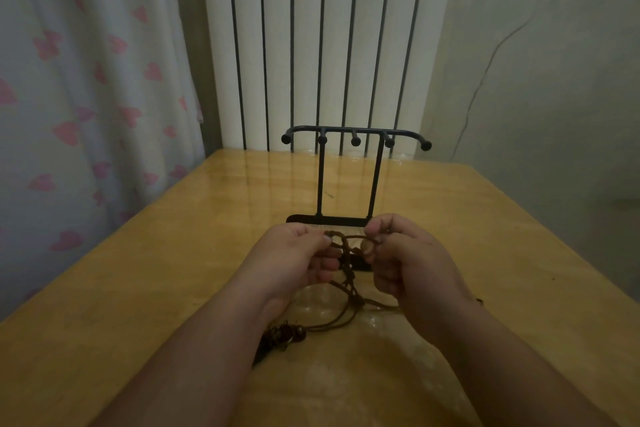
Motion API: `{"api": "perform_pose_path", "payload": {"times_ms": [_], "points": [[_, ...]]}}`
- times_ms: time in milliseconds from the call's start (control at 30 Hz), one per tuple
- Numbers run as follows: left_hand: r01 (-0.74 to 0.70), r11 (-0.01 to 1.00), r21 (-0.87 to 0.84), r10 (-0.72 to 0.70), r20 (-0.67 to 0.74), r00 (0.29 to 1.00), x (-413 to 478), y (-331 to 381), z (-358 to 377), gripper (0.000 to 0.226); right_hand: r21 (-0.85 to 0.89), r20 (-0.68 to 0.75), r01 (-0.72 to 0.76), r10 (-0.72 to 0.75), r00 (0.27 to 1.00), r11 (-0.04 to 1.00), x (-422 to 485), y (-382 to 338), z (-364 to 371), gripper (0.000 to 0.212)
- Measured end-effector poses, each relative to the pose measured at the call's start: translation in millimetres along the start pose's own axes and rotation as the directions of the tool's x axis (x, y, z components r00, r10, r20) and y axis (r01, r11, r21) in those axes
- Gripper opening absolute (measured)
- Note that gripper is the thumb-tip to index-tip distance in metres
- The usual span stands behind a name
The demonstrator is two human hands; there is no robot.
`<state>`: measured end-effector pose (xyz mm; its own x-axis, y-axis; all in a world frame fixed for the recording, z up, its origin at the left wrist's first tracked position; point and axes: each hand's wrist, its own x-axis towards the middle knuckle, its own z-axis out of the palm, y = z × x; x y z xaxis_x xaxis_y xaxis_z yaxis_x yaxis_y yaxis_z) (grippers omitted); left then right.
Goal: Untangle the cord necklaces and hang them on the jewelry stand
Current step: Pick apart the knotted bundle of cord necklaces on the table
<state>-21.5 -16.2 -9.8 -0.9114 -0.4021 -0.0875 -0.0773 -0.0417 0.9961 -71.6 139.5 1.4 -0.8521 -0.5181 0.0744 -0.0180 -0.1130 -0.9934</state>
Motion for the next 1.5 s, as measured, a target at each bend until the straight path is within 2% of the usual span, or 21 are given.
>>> {"api": "perform_pose_path", "payload": {"times_ms": [100, 300, 467, 600, 700, 833, 933, 1033, 1200, 1333, 1500], "points": [[-0.027, 0.994, -0.103, 0.022, -0.043, 0.999, 0, 2, 1, 0.012, -0.084, -0.009, 0.015, -0.016, 1.000, 0.996, -1, 1, 0, 0.025], [-0.005, 0.963, -0.269, 0.001, -0.014, 1.000, -1, 6, 1, 0.015, -0.343, -0.077, 0.055, -0.087, 0.993, 0.938, -2, 3, 6, 0.010], [0.031, 0.920, -0.391, -0.012, 0.050, 0.999, -3, 9, 3, 0.013, -0.292, -0.105, 0.000, -0.032, 0.994, 0.956, -2, 1, 7, 0.015], [0.022, 0.947, -0.322, 0.006, 0.088, 0.996, -3, 9, -2, 0.011, -0.172, -0.057, -0.027, 0.018, 0.998, 0.985, -1, -3, 7, 0.015], [-0.039, 0.969, -0.244, 0.057, 0.066, 0.996, -4, 10, -3, 0.006, -0.143, -0.050, -0.076, 0.070, 0.996, 0.987, 2, -3, 5, 0.013], [-0.146, 0.989, -0.001, 0.146, 0.039, 0.988, -7, 9, -3, 0.012, -0.179, 0.030, 0.029, -0.024, 0.999, 0.983, -4, -3, 1, 0.019], [-0.152, 0.974, 0.167, 0.142, 0.066, 0.988, -11, 11, -4, 0.014, -0.237, 0.017, 0.033, -0.030, 0.999, 0.971, -6, -3, -1, 0.024], [-0.129, 0.977, 0.171, 0.110, 0.119, 0.987, -13, 14, -6, 0.014, -0.185, -0.049, 0.006, -0.015, 0.999, 0.983, -4, -6, -5, 0.024], [-0.097, 0.951, 0.293, 0.095, 0.021, 0.995, -13, 15, -3, 0.013, -0.052, -0.107, -0.043, 0.037, 0.994, 0.998, -3, -10, -6, 0.023], [-0.092, 0.939, 0.332, 0.090, 0.021, 0.996, -15, 15, 0, 0.014, 0.012, -0.131, -0.074, 0.075, 0.988, 0.997, -1, -10, -6, 0.022], [-0.089, 0.956, 0.278, 0.081, 0.041, 0.996, -14, 15, -2, 0.018, 0.099, -0.207, -0.001, 0.022, 0.978, 0.995, 0, -8, -4, 0.023]]}}
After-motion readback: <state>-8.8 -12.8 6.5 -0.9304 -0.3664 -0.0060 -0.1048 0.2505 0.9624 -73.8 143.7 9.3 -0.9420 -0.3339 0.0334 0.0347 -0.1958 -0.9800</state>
